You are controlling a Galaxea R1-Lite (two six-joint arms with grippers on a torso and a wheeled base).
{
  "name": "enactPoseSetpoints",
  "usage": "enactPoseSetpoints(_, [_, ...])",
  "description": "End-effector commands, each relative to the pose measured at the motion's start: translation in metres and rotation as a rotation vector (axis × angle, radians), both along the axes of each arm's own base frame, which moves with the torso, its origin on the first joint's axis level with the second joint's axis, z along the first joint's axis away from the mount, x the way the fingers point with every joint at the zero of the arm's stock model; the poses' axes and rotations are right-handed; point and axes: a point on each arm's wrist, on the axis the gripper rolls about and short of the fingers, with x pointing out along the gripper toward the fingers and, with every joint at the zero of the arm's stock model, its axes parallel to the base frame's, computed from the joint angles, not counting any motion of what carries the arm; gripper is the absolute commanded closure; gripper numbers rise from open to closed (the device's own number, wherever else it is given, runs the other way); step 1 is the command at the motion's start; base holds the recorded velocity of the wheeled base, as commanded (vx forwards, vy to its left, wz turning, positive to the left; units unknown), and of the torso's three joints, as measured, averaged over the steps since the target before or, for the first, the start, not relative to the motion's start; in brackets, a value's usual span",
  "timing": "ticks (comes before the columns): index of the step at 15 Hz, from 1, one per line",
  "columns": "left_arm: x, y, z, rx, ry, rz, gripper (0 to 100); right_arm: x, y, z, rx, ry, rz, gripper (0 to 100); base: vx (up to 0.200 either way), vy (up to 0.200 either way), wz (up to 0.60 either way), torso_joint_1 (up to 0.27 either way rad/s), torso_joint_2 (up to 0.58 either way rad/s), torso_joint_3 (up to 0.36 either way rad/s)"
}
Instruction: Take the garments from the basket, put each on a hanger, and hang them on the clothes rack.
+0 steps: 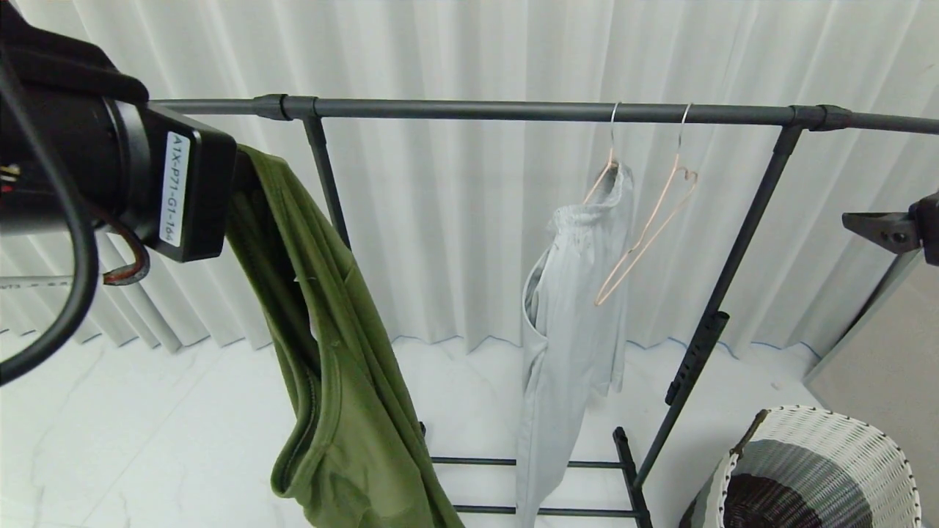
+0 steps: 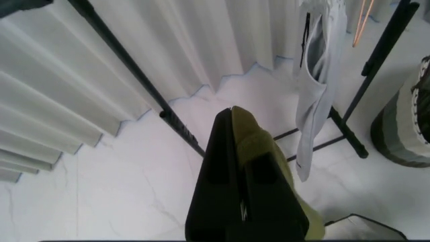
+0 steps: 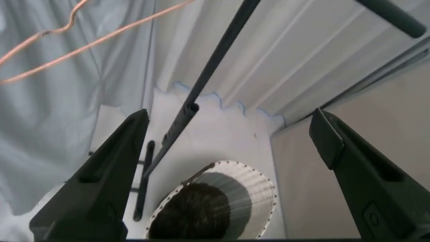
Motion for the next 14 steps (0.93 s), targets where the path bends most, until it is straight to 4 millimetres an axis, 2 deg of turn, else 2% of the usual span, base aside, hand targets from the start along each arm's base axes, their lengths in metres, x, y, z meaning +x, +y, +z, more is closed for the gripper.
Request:
enactPoseSetpoints(1, [0.001, -0.001, -0.001, 0.003, 0.002, -0.001, 100, 0.001, 0.001, -0.002, -0.002, 0.006, 0.003, 0, 0.2, 0.0, 0.0, -0.012, -0.02, 0.002])
enactPoseSetpoints(9, [0.001, -0.002, -0.001, -0.001, 0.006, 0.001, 100, 0.008, 0.005, -0.01, 0.01, 0.045, 0.049, 0, 0.2, 0.0, 0.0, 0.006, 0.0, 0.001])
enactPoseSetpoints(11, [0.002, -0.002, -0.006, 0.01, 0.018, 0.001, 100, 0.013, 0.012, -0.017, 0.058, 0.059, 0.129, 0, 0.0, 0.0, 0.0, 0.0, 0.0, 0.0])
enactPoseSetpoints(14, [0.0, 0.0, -0.011, 0.024, 0.029, 0.001, 100, 0.024, 0.032, -0.031, 0.12, 0.037, 0.201, 0, 0.0, 0.0, 0.0, 0.0, 0.0, 0.0])
